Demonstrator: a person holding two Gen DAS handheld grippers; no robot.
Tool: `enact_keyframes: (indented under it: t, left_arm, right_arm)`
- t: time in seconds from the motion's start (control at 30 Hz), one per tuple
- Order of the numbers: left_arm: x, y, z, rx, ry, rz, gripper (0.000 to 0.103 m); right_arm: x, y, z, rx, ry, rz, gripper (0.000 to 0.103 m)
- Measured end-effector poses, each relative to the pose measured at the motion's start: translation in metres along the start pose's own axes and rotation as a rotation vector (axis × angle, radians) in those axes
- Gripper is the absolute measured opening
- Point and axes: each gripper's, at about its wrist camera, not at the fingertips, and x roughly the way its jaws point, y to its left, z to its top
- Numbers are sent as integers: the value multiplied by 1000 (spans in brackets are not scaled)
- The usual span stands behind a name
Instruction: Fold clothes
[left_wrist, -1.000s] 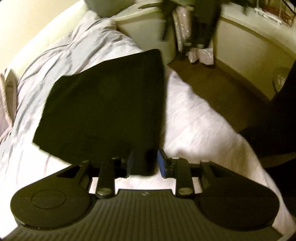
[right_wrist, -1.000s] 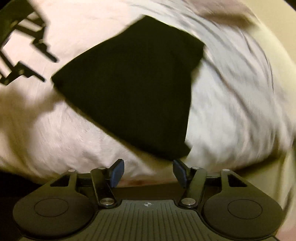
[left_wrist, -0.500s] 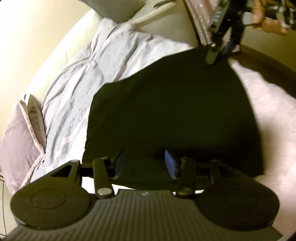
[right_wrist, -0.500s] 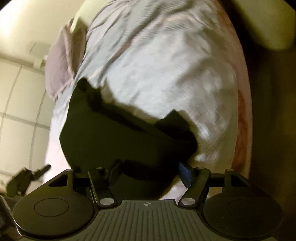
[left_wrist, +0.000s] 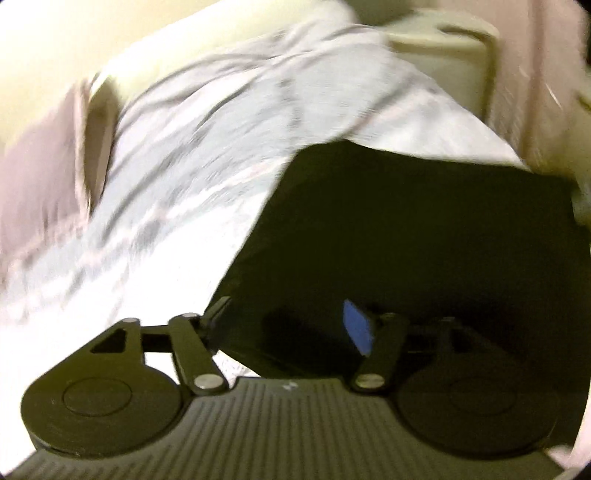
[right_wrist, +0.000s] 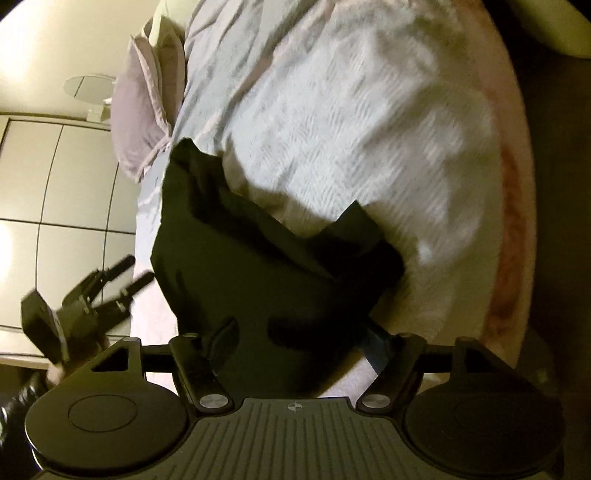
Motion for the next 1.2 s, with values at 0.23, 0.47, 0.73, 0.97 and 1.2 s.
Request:
enact_keyframes:
  t: [0.23,0.47,0.73,0.97,1.2]
  left_arm:
    - [56,51,-13,-325,158,-60,74]
    - [93,78,-36,-650,183,-215,87]
    - [83,89,-54,-775,95,-282,35]
    - [-5,86,-83,-893,-50,-225,23]
    - [-96,38,-152,-1257,-106,-29,25]
  right_arm:
    - [8,-6,10,30,-21,0,60]
    - [5,-10,11,29,-28,-14,45]
    - [1,16,22,-5,-10,-33,21]
    - [-13,92,66,-235,-1,-66,12]
    - [36,196,147,-613,84,-71,12]
